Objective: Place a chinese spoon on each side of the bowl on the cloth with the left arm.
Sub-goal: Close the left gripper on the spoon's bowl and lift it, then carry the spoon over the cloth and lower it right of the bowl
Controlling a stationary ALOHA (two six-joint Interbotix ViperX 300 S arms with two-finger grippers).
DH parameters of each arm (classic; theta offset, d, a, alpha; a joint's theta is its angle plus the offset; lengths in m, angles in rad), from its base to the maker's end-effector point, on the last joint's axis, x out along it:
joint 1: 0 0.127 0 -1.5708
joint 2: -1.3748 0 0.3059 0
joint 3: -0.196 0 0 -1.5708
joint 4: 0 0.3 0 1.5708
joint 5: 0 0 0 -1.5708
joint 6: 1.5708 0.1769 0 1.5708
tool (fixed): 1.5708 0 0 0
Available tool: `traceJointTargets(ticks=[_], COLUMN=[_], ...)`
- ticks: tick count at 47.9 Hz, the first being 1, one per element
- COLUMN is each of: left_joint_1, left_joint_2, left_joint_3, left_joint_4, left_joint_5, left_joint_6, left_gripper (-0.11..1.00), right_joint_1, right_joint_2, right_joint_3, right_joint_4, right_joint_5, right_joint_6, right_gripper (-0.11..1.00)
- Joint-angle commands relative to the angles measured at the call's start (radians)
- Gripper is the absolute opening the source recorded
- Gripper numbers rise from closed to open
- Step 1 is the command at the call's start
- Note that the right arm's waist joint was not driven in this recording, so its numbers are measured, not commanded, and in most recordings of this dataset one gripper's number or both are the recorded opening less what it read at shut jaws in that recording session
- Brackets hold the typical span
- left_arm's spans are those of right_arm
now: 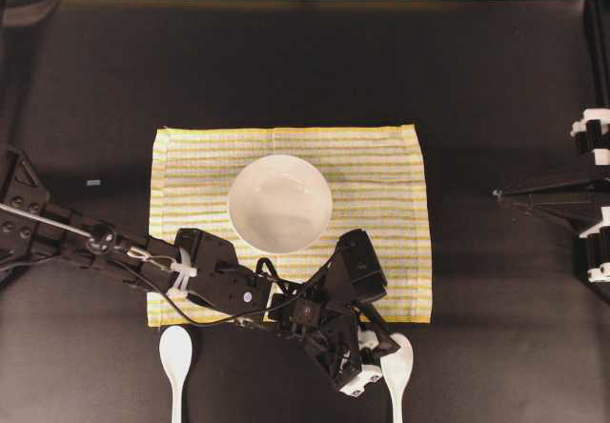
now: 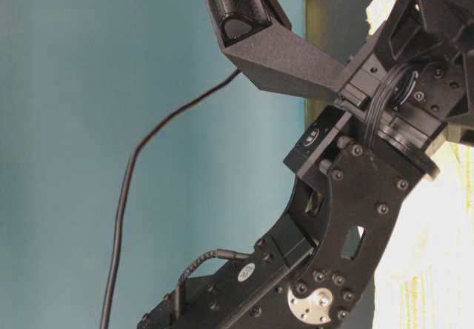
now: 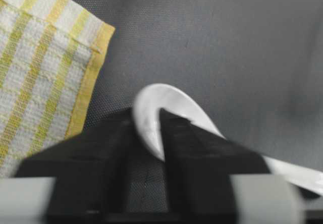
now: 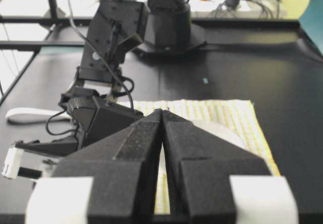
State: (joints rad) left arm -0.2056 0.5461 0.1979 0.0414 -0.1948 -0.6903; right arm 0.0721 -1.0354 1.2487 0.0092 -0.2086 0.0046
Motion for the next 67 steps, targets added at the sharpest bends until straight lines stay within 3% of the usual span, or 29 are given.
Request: traceJointTargets(ticks=[1,6,14,19,27,42,67], left_joint_1=[0.009,0.031,0.078,0.126,0.227,0.344,0.356], left_joint_2=[-0.041,-0.098,-0.202,-0.256,-0.272,-0.244,-0.149], left_joint_3=[-0.017,-0.021,-0.051,-0.08,-0.11,-0.118,-0.117], left_joint_4=[0.005,0.005,0.005,0.006,0.006,0.006,0.006], left_joint_5=[0.023,0.094,0.313,0.456,0.565,0.523,0.448], left_joint_6=[0.006,0.009,0.023,0.091,0.207,0.305,0.304], left_gripper=[0.1,0.06,0.06,0.06,0.06,0.06,0.06], right_joint_1=[0.0,0.0,0.0,0.0,0.0,0.0,0.0], right_joint_2=[0.003,0.002,-0.002,-0.003,-0.003,-0.003,-0.003], right_joint_3=[-0.008,-0.008,-0.006,-0.008,-0.006,-0.002,-0.002], right_joint_4=[0.002,0.002,0.002,0.002,0.002,0.002,0.002], right_joint_5=[-0.006,-0.005,-0.005,-0.005,-0.005,-0.005,-0.005], right_joint_6=[0.003,0.003,0.002,0.002,0.002,0.002,0.002], right_gripper=[0.0,0.0,0.0,0.0,0.0,0.0,0.0])
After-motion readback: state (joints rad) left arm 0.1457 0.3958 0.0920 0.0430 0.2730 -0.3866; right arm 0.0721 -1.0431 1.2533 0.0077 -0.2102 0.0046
